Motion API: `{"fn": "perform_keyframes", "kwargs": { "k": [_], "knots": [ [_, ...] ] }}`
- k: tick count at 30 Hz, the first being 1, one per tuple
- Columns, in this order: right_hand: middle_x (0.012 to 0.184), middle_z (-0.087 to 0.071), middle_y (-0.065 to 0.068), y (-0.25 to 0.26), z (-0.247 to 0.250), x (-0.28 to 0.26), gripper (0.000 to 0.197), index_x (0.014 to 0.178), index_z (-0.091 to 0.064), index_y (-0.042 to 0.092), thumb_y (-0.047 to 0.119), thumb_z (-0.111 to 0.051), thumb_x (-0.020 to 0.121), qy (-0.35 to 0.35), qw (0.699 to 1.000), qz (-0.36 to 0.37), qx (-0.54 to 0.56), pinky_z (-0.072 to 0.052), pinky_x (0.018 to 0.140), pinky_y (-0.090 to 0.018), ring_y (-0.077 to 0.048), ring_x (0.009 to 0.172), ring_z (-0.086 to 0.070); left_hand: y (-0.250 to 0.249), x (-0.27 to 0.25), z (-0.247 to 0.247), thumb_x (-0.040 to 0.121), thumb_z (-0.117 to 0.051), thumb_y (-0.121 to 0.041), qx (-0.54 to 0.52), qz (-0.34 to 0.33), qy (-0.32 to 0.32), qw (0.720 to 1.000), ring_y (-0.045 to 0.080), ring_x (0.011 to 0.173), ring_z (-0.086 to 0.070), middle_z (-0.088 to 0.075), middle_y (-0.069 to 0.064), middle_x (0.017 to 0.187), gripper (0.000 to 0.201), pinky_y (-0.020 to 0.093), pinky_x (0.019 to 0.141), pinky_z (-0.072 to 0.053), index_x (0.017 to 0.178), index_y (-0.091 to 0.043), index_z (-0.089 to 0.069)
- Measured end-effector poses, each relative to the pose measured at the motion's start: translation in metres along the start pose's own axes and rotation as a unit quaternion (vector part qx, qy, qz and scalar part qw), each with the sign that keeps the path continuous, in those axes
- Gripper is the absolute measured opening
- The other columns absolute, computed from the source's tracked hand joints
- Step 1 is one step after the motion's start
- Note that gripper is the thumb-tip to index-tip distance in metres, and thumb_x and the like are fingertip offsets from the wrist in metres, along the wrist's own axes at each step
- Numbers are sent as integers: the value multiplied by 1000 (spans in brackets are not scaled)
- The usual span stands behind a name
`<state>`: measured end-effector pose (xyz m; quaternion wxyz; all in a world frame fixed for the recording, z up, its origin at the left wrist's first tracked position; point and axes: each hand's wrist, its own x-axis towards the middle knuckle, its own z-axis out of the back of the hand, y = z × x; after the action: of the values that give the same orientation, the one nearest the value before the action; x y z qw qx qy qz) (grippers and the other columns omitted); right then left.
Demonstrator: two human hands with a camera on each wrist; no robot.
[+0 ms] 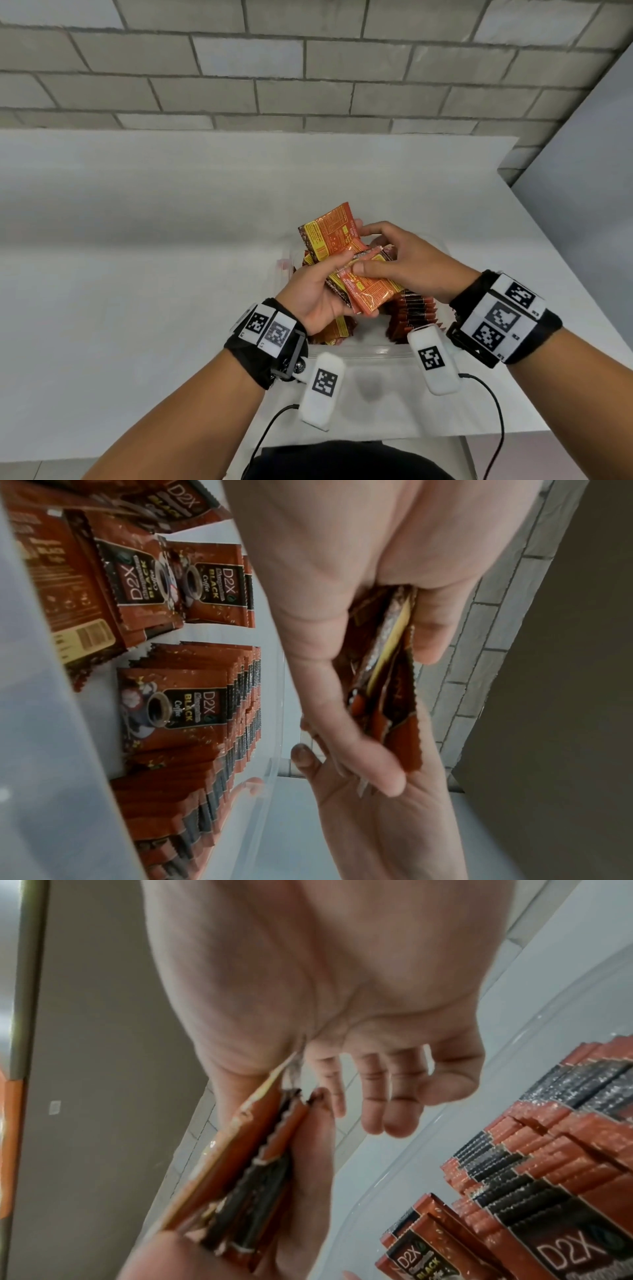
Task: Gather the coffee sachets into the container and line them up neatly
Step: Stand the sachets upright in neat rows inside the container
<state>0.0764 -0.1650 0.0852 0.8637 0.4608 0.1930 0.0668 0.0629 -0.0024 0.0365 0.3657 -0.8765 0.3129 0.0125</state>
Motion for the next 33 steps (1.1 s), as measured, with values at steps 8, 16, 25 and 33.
{"fn": "perform_keyframes", "kwargs": {
  "k": [8, 16, 25, 33],
  "knots": [
    [84, -61, -2, -9, -8, -8, 61, 99, -52, 24, 63, -68, 55, -119, 992, 1, 38, -50, 67, -32, -17, 77, -63, 2, 3, 1, 85, -50, -6, -9, -47, 27, 998, 33, 95, -67, -67, 13, 116, 42, 42, 58, -58, 119, -29, -60],
    [102, -64, -7, -20, -11, -21, 59, 102, -48, 22, 43, -77, 56, -134, 974, -4, 182, -52, 56, -32, -20, 76, -64, 4, 6, -7, 83, -51, -9, -29, -54, 10, 998, 33, 94, -68, -67, 14, 115, 42, 42, 59, -59, 122, -26, -57],
    [94, -66, -8, -33, 5, -19, 18, 92, -56, 17, 0, -59, 87, -183, 882, -26, 433, -57, 60, -32, -21, 78, -68, 3, 16, -4, 80, -54, -7, -41, -57, -33, 997, 38, 103, -64, -65, 18, 119, 44, 45, 66, -59, 122, -21, -56],
    [102, -68, -9, -33, 1, -17, 38, 111, -55, 16, -11, -55, 83, -148, 926, -28, 345, -45, 67, -35, -24, 86, -63, 7, 19, -3, 82, -57, 3, 33, -84, -50, 995, 34, 111, -61, -65, 17, 119, 42, 49, 90, -52, 119, -18, -61]
  ]
}}
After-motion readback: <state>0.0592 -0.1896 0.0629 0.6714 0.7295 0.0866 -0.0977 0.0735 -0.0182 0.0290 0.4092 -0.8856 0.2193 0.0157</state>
